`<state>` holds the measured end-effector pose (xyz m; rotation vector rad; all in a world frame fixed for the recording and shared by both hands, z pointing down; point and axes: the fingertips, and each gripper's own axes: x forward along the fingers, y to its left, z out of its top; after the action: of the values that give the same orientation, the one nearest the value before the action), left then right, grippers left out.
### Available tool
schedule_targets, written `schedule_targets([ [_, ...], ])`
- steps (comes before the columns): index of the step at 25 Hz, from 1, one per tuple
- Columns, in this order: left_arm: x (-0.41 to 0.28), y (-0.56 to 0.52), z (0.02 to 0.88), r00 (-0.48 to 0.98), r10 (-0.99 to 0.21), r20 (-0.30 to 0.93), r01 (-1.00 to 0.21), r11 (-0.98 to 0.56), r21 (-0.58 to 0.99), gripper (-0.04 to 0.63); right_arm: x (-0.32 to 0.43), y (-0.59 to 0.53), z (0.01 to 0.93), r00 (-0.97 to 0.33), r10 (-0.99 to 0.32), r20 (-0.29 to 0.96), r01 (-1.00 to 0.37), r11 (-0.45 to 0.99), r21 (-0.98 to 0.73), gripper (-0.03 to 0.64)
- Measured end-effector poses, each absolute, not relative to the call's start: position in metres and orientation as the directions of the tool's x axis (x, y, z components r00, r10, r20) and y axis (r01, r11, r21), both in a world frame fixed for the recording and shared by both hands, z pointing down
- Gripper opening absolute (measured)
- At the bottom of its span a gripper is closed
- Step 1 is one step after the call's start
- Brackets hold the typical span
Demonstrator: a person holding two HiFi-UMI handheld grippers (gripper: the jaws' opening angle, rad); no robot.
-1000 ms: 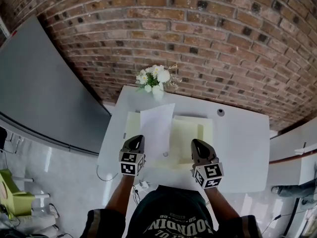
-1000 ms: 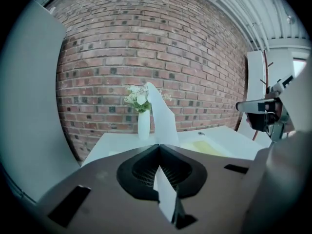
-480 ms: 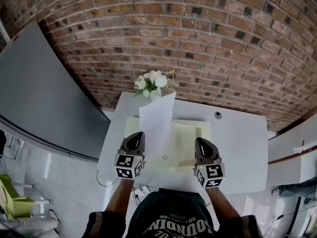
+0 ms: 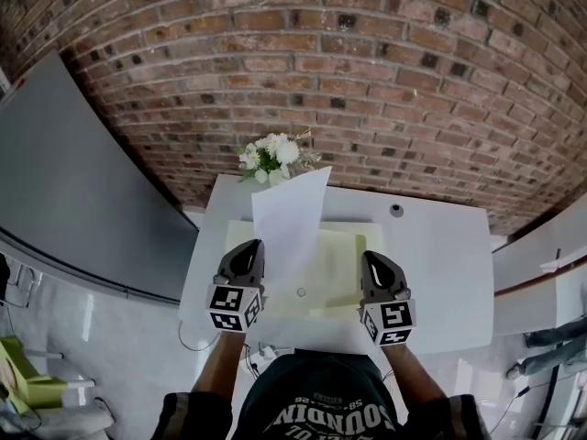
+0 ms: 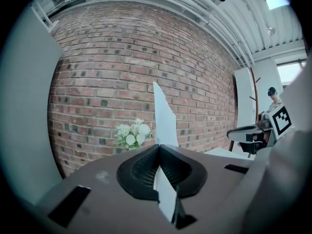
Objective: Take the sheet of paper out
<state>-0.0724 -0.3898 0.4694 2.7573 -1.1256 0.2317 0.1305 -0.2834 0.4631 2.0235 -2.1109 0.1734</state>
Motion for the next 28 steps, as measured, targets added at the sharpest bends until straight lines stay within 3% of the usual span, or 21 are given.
schedule_targets([
  [28, -0.063, -0.382, 0.475, 0.751, -0.625, 0.212, -0.655, -0.746, 0.118, 0.012, 0.112, -0.281, 0.478, -0.062, -0.958, 0.282, -0.995, 0.082, 0.059, 0.071],
])
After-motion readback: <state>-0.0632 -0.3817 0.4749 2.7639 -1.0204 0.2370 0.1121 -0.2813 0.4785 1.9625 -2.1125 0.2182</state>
